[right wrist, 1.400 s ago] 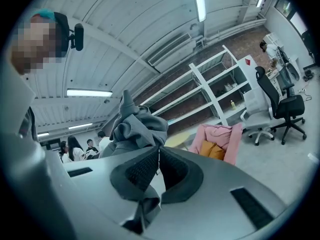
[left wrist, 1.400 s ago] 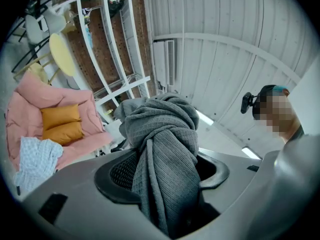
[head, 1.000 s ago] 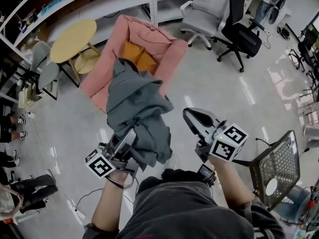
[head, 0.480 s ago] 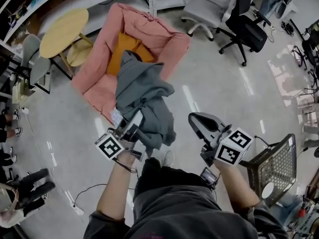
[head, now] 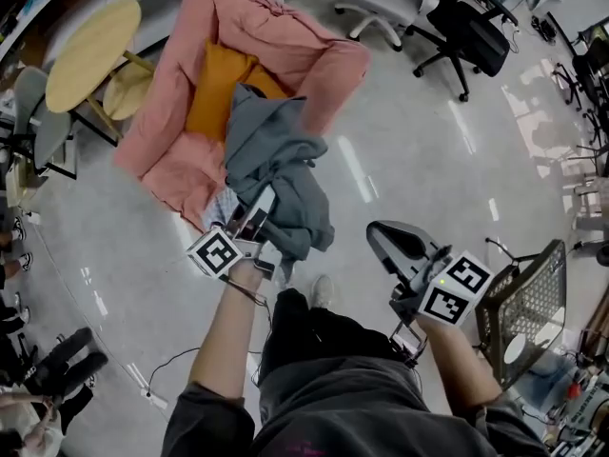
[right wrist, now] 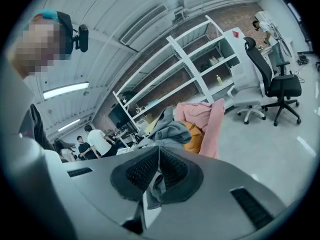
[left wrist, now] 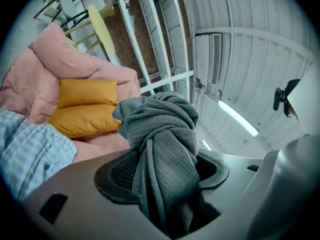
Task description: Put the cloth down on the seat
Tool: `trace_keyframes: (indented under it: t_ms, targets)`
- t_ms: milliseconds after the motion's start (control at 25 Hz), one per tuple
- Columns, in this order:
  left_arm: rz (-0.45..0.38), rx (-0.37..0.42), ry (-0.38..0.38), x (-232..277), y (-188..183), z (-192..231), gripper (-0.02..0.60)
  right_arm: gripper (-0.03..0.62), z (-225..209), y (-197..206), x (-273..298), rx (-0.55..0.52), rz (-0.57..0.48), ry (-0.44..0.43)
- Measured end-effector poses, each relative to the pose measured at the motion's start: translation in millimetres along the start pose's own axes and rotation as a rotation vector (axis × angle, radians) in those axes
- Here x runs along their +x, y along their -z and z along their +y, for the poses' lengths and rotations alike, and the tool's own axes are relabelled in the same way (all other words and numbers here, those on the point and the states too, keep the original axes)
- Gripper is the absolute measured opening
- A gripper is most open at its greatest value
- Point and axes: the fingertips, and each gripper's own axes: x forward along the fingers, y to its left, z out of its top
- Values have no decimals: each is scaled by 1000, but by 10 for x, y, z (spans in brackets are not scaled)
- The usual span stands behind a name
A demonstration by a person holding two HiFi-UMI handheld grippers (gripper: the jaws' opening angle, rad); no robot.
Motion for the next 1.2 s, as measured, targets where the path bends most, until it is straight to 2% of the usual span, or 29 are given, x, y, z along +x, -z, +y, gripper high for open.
trace_keyframes:
  t_ms: [80, 240, 480, 680, 880, 1080, 1200]
  targets:
    - [15, -21, -34, 91, 19, 249, 301, 17, -32, 68, 28, 3, 20, 12]
    - [41, -3, -61, 317, 38, 665, 301, 17, -217, 174, 66, 30, 47, 57]
    - [54, -68, -182, 576, 137, 1308, 301, 17, -438, 245, 236, 71, 76, 89]
    - [69, -64, -278, 754, 104, 1728, 305, 17, -609, 238, 372, 89, 92, 107]
    - [96, -10, -376, 694, 192, 1891, 308, 17, -654, 288, 373, 105, 98, 109]
    - [10, 7, -418, 505, 9, 1783, 302, 17, -660, 223, 462, 110, 96, 90]
    - [-13, 44, -514, 391, -33, 1835, 304, 17, -643, 203, 459, 109, 91, 84]
